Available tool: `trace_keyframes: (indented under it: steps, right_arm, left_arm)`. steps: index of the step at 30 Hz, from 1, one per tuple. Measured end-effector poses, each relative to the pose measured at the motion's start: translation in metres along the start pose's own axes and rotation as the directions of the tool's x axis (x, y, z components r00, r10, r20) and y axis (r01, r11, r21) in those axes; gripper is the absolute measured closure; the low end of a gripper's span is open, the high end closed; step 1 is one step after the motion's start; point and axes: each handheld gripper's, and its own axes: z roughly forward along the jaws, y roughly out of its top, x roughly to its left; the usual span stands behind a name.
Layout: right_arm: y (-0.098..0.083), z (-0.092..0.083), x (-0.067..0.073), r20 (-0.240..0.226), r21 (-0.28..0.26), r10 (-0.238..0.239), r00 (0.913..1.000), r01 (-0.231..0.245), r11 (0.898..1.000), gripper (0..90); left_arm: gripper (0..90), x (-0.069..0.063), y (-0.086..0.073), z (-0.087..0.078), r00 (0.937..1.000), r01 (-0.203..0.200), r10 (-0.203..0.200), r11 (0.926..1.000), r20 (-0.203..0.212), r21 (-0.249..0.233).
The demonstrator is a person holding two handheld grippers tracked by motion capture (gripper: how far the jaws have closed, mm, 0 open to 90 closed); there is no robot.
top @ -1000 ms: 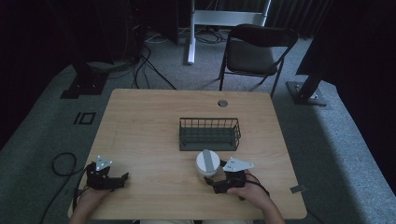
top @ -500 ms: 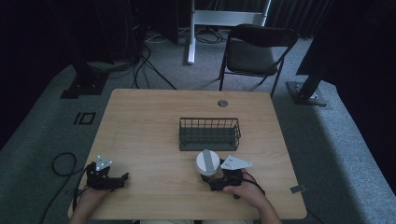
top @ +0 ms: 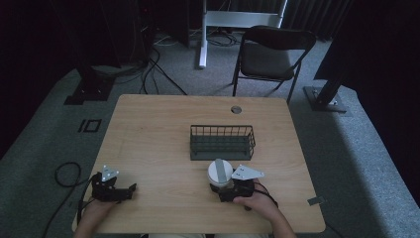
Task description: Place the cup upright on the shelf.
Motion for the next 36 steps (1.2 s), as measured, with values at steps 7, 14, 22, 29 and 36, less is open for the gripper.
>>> trace_keyframes:
  steps: [7,14,22,29,36]
  right_arm:
    - [-0.0007,0.0021,0.002,0.021,-0.008,-0.013,0.9997,0.014,1.0,13.3]
    - [0.0002,0.0066,0.0066,0.033,0.005,-0.017,0.9993,0.017,1.0,15.8]
    - [0.0026,0.0079,0.009,0.041,0.018,-0.026,0.9988,0.025,1.0,17.0]
    - [0.0055,0.0055,0.0093,0.049,0.028,-0.017,0.9986,0.016,0.999,18.1]
    - [0.0067,0.0042,0.0077,0.05,0.03,0.005,0.9987,-0.007,1.0,18.2]
  left_arm:
    - [0.5,0.0,0.0,0.0,1.0,0.0,0.0,1.0,0.0,0.0]
    - [0.5,0.0,0.0,0.0,1.0,0.0,0.0,1.0,0.0,0.0]
    - [0.5,0.0,0.0,0.0,1.0,0.0,0.0,1.0,0.0,0.0]
    - [0.5,0.0,0.0,0.0,1.0,0.0,0.0,1.0,0.0,0.0]
    - [0.5,0.0,0.0,0.0,1.0,0.0,0.0,1.0,0.0,0.0]
